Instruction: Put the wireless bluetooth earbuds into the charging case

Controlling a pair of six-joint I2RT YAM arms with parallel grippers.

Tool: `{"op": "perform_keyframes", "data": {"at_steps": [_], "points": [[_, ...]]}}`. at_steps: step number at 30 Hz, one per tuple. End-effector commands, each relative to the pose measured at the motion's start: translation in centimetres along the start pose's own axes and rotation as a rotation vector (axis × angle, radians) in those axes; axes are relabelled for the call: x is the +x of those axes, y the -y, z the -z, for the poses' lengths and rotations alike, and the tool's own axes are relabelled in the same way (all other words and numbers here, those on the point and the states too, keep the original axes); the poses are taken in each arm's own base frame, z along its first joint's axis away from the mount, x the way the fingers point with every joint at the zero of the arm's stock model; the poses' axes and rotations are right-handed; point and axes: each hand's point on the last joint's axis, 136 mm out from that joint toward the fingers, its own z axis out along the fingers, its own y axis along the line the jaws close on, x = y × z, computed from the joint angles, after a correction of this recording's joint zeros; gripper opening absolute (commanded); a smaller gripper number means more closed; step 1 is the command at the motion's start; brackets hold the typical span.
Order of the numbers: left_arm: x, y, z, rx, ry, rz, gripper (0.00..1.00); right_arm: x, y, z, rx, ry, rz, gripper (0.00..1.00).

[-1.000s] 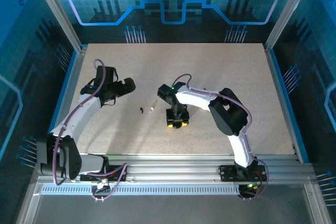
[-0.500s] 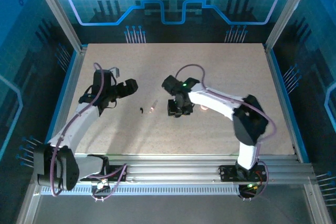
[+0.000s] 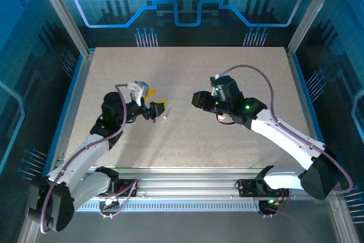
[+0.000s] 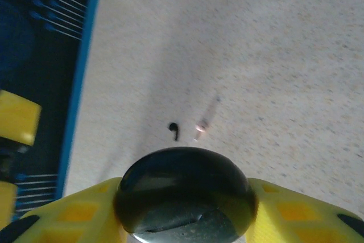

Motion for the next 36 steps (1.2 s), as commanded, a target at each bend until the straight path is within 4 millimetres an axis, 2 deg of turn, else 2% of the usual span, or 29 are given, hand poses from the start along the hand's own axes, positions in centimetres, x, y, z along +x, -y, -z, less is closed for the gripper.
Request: {"op": "perform_keyframes", "data": {"at_steps": [1,7,14,19,28,29,36], "points": [[-1.3,3.1,-0.6,0.141,0.08,-0.207,0.74,-2.5,-3.8,1.1,-0.244,0.092,-0.054,0.48],[-1.5,4.6,-1.5,0.19,0.092,-0.268,0.71,-2.4,-5.8,1.4,-0.384,0.067,-0.094,0.49],[-1.4,5.9,-2.5,0.214,0.103,-0.312,0.66,-1.9,-7.7,0.7,-0.438,0.032,-0.102,0.49],[-1.9,5.7,-3.2,0.169,0.111,-0.297,0.63,-1.2,-9.1,-0.1,-0.464,0.015,-0.103,0.49],[-2.7,4.8,-3.3,0.086,0.174,-0.272,0.61,-0.1,-10.2,-1.1,-0.482,0.004,-0.112,0.49],[-2.8,4.6,-3.3,0.075,0.177,-0.265,0.59,-0.3,-10.8,-1.0,-0.506,0.017,-0.108,0.49],[-2.9,4.4,-3.5,0.064,0.179,-0.245,0.48,0.2,-11.5,-1.1,-0.52,0.013,-0.105,0.48]]}}
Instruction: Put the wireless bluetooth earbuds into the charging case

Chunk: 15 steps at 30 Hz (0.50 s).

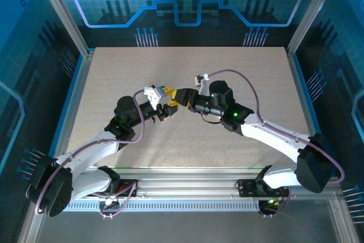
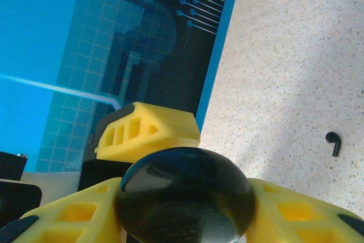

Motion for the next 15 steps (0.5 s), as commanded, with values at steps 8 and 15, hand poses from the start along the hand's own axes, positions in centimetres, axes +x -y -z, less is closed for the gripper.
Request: {"op": "perform_keyframes", "data": {"at_steps": [8,15], "points": [[-1.1,0.7,0.3,0.026,0.045,-0.013,0.28,-0.9,-2.7,0.0,-0.058,0.037,0.036,0.5],[-1.1,1.6,0.1,0.094,0.001,0.078,0.22,-2.3,-2.3,3.3,-0.007,0.127,0.232,0.8]]}}
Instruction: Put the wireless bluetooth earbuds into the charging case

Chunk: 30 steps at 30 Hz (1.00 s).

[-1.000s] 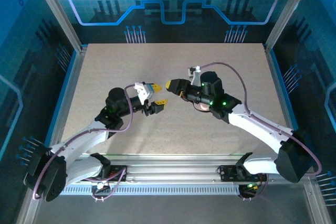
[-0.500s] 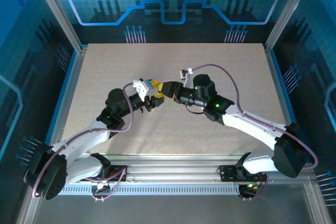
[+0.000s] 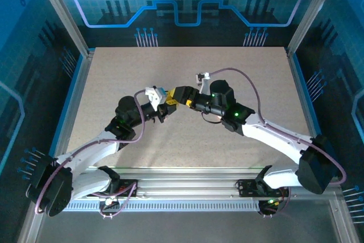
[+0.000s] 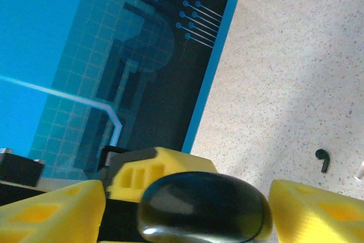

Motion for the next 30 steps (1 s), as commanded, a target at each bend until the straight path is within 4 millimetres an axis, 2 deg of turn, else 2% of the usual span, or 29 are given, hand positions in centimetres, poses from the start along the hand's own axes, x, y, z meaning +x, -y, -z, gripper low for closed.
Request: {"op": "perform_keyframes", "data": {"at_steps": [1,3,5,7,13,16,23,30], "points": [[-2.1,1.1,0.2,0.064,0.044,0.03,0.21,-1.9,-1.6,3.1,-0.028,0.088,0.189,0.8],[-2.5,1.5,0.2,0.09,0.057,0.043,0.21,-2.5,-2.2,4.8,-0.054,0.097,0.306,0.8],[-2.8,2.0,0.2,0.128,0.063,0.053,0.21,-1.8,-1.7,6.1,-0.092,0.048,0.438,0.79],[-3.3,2.8,0.2,0.179,0.076,0.061,0.21,-1.9,-1.4,7.2,-0.122,0.017,0.529,0.78],[-5.4,4.6,0.4,0.304,0.134,0.091,0.21,-0.3,-2.3,8.7,-0.247,-0.072,0.918,0.74],[-6.2,5.2,0.6,0.353,0.152,0.099,0.21,0.1,-3.5,9.2,-0.291,-0.107,1.066,0.71],[-6.6,6.0,0.7,0.413,0.162,0.089,0.21,1.4,-4.3,9.6,-0.376,-0.236,1.222,0.61],[-6.7,6.4,0.8,0.441,0.172,0.072,0.21,1.6,-4.7,8.8,-0.434,-0.326,1.232,0.53]]}}
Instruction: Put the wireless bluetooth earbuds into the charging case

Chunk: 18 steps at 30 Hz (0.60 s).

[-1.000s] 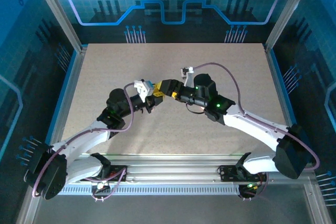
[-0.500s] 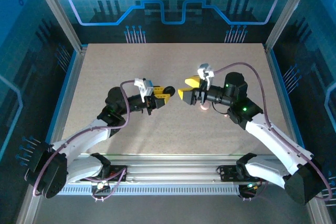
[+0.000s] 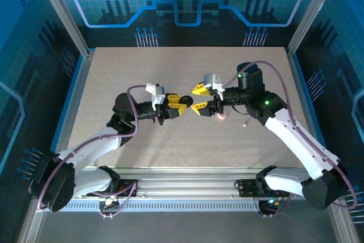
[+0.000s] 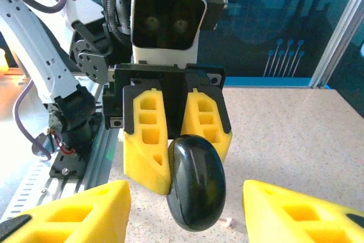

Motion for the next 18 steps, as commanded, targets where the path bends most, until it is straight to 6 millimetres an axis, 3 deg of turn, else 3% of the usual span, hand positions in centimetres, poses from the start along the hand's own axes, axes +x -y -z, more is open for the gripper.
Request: {"op": "perform_keyframes", "data": {"at_steps": [1,10,18], "points": [[-1.8,0.8,-0.2,0.053,0.038,-0.052,0.21,0.3,-1.0,-0.2,-0.089,-0.032,0.024,0.52],[-2.0,1.0,-0.1,0.063,0.043,-0.067,0.21,-0.4,-1.4,-0.9,-0.188,-0.024,0.049,0.42],[-2.0,1.1,-0.1,0.065,0.044,-0.068,0.21,-0.1,-1.9,-1.3,-0.229,-0.045,0.068,0.19]]}}
